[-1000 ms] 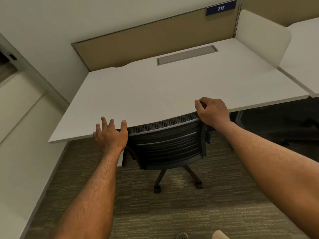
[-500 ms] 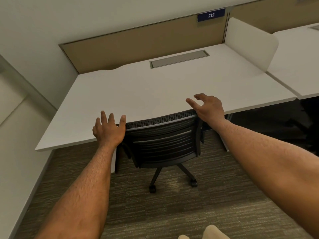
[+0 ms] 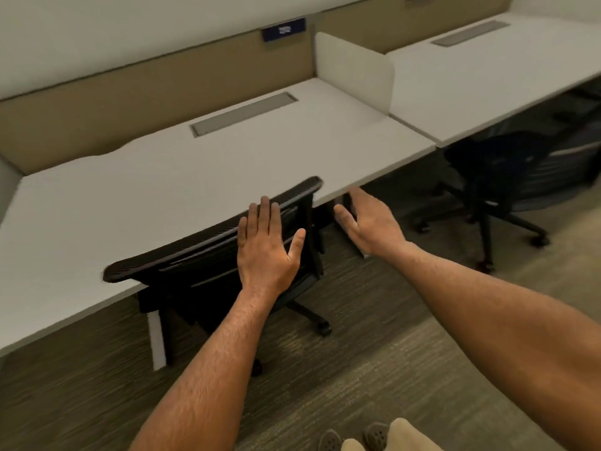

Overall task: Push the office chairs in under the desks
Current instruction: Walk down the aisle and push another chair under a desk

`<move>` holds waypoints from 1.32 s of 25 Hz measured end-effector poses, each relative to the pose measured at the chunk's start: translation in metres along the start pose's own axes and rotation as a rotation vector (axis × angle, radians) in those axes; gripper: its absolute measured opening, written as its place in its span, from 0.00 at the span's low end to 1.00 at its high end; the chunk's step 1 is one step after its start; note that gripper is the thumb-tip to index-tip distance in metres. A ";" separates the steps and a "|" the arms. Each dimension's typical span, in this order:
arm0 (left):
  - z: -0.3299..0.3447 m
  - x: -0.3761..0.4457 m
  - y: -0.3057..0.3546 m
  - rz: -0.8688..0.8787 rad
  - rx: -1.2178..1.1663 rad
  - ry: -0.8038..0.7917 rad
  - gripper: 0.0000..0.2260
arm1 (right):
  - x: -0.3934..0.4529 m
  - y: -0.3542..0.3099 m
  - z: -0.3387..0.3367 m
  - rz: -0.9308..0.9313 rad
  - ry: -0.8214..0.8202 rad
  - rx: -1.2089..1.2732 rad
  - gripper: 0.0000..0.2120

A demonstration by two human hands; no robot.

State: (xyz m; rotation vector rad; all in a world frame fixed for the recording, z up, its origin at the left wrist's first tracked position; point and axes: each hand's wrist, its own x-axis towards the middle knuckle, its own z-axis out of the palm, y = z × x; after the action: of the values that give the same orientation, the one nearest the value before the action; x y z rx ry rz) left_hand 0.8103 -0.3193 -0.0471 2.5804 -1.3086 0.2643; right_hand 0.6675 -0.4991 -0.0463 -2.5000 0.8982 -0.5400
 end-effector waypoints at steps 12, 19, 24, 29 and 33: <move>0.071 -0.046 0.244 0.533 -0.148 -0.503 0.34 | -0.212 0.170 -0.108 0.564 0.103 -0.249 0.34; 0.092 -0.117 0.400 0.689 -0.081 -0.626 0.34 | -0.349 0.277 -0.183 0.794 0.111 -0.214 0.33; 0.104 -0.169 0.522 0.806 -0.036 -0.679 0.33 | -0.454 0.349 -0.238 0.946 0.112 -0.198 0.34; 0.111 -0.208 0.628 0.954 -0.017 -0.671 0.34 | -0.539 0.397 -0.285 1.084 0.155 -0.190 0.34; 0.115 -0.225 0.698 1.065 -0.066 -0.664 0.34 | -0.578 0.428 -0.312 1.149 0.206 -0.171 0.34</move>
State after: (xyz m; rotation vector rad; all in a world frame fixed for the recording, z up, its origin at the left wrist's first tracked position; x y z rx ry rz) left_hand 0.1198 -0.5788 -0.1278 1.6854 -2.7490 -0.5105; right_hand -0.1116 -0.4940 -0.1281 -1.6160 2.2441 -0.3036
